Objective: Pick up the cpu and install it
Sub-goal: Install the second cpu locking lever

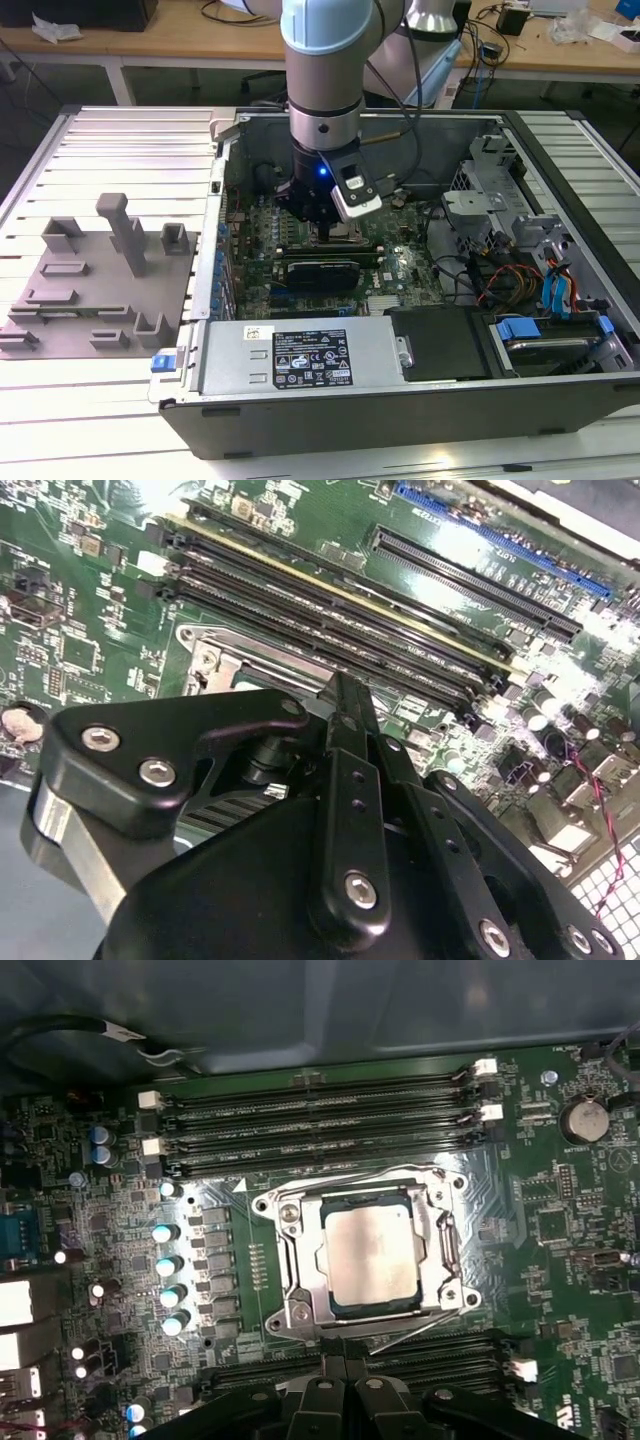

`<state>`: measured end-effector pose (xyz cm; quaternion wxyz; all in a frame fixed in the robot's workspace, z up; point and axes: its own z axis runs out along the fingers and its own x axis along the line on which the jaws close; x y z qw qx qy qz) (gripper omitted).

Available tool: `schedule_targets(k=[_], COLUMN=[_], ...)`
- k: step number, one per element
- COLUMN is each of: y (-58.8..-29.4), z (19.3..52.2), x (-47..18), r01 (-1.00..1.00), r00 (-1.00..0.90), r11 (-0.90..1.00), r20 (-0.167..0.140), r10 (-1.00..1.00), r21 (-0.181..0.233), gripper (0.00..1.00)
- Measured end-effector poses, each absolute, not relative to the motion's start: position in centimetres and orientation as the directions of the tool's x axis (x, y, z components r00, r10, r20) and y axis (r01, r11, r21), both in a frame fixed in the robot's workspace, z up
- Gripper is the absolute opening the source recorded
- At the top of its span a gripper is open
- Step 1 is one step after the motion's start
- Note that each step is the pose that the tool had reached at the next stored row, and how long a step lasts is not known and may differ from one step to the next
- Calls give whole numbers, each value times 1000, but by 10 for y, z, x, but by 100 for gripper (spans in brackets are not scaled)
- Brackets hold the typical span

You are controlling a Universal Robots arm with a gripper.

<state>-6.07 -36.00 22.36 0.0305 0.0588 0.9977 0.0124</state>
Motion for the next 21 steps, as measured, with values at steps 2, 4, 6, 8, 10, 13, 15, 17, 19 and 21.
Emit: schedule_targets(k=[2, 4, 6, 8, 10, 13, 15, 17, 19, 21], y=[-360, -360, -360, -360, -360, -360, -360, -360, -360, -360], z=[223, 221, 220, 220, 219, 217, 216, 214, 213, 212], x=[-62, -65, -66, -68, -69, -73, -77, -79, -81, -83], r01=[117, 117, 117, 117, 117, 117, 116, 117, 117, 117], r00=[-991, -991, -991, -991, -991, -991, -991, -991, -991, -991], r11=[993, 993, 993, 992, 992, 992, 992, 992, 992, 992], r20=[-59, -59, -59, -59, -59, -59, -59, -59, -59, -59], r10=[118, 118, 119, 119, 119, 119, 119, 119, 119, 119], r21=[30, 32, 34, 37, 39, 42, 44, 46, 49, 51], gripper=[11, 11, 11, 11, 11, 11, 11, 11, 11, 11])
